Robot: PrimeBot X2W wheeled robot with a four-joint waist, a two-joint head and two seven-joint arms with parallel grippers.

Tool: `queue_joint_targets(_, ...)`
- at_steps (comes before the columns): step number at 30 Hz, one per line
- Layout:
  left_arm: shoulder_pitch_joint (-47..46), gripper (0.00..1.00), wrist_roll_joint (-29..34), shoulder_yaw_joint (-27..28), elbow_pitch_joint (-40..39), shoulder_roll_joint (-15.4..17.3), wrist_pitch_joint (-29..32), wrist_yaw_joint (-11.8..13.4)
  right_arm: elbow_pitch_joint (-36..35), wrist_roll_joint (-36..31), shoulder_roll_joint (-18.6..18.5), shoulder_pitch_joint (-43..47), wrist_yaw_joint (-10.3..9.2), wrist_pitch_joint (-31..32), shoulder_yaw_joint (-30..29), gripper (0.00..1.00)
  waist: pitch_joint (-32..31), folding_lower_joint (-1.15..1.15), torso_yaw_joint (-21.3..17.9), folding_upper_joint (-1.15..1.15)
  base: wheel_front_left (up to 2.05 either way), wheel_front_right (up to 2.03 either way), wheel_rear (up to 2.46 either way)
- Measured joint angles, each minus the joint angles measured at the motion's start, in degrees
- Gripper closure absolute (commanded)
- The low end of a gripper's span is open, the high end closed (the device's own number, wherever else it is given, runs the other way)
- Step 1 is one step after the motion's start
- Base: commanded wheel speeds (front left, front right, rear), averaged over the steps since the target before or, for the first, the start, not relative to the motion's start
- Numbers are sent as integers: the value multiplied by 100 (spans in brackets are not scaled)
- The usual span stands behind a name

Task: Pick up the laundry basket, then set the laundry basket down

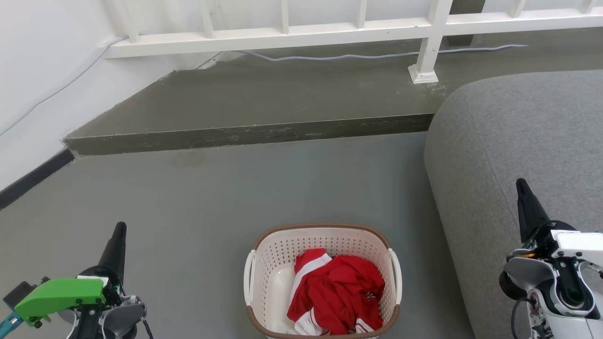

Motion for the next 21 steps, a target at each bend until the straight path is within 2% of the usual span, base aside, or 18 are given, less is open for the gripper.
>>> queue_joint_targets(21, 0, 100, -1, 0, -1, -1, 0, -1, -8, 0, 2, 1, 18, 41, -4, 100, 0, 0, 0, 0, 0, 0, 0)
